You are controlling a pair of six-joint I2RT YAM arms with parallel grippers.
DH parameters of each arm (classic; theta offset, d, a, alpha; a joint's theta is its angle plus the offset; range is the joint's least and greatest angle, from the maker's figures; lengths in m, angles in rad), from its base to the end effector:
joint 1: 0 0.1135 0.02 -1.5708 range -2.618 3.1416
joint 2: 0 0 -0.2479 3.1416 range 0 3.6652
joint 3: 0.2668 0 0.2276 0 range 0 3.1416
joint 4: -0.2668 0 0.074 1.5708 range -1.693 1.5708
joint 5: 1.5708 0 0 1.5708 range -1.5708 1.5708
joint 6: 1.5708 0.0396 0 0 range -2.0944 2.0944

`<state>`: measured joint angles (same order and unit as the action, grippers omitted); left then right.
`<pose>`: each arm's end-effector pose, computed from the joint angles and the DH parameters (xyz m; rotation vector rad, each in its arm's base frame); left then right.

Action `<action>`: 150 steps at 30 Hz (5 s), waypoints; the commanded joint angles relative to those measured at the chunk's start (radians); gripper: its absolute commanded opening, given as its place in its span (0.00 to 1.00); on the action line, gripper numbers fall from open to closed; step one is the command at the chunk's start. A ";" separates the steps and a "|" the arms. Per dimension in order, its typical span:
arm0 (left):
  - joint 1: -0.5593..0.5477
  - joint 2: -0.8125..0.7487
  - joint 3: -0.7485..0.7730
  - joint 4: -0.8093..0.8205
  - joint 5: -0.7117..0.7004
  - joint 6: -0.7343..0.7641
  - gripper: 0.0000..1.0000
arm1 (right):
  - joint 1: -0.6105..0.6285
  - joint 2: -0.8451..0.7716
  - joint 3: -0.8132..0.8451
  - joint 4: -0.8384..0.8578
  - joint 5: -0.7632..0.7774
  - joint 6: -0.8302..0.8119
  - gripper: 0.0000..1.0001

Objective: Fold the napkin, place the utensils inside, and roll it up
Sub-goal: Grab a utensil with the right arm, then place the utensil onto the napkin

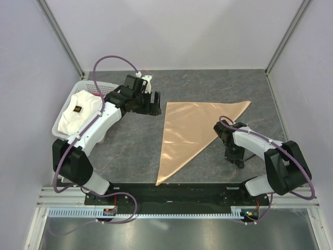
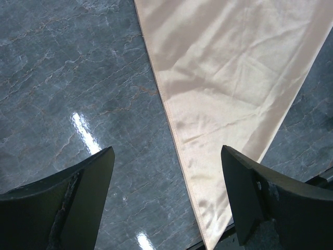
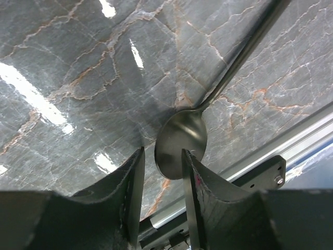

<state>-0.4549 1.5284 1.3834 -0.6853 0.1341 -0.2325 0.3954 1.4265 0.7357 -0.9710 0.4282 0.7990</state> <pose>0.2778 -0.1418 0.3052 0.3348 2.4239 -0.4746 0.1741 0.0548 0.1556 0.5560 2.8618 -0.5988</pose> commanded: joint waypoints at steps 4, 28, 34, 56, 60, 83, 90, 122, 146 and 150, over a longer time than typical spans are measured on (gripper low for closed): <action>0.002 -0.028 -0.004 0.023 0.016 0.041 0.90 | 0.016 0.017 0.031 0.014 0.037 0.009 0.34; 0.002 -0.033 -0.007 0.023 -0.004 0.044 0.90 | 0.054 0.012 0.083 0.011 0.061 0.009 0.00; 0.004 -0.037 -0.007 0.023 -0.028 0.047 0.90 | 0.063 0.041 0.157 -0.001 0.070 -0.020 0.00; 0.004 -0.048 -0.032 0.049 -0.077 0.044 0.91 | 0.131 0.142 0.524 -0.029 0.126 -0.184 0.00; 0.004 -0.053 -0.050 0.056 -0.057 0.041 0.91 | 0.197 0.232 0.632 -0.049 0.116 -0.162 0.00; 0.010 -0.126 -0.092 0.072 -0.036 0.025 0.92 | 0.375 0.632 0.939 -0.193 0.050 -0.009 0.00; 0.009 -0.128 -0.093 0.078 -0.011 0.019 0.92 | 0.401 0.635 0.910 -0.212 0.064 0.037 0.00; 0.010 -0.134 -0.096 0.082 0.021 0.010 0.92 | 0.413 0.667 0.860 -0.175 0.055 0.056 0.00; 0.010 -0.120 -0.096 0.082 0.029 0.010 0.94 | 0.415 0.727 0.938 -0.172 0.043 0.014 0.22; 0.010 -0.120 -0.098 0.082 0.036 0.013 1.00 | 0.413 0.701 0.956 -0.173 0.044 0.016 0.39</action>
<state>-0.4488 1.4319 1.2869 -0.6331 0.1421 -0.2195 0.8032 2.1426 1.6413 -1.1519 0.4686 0.8150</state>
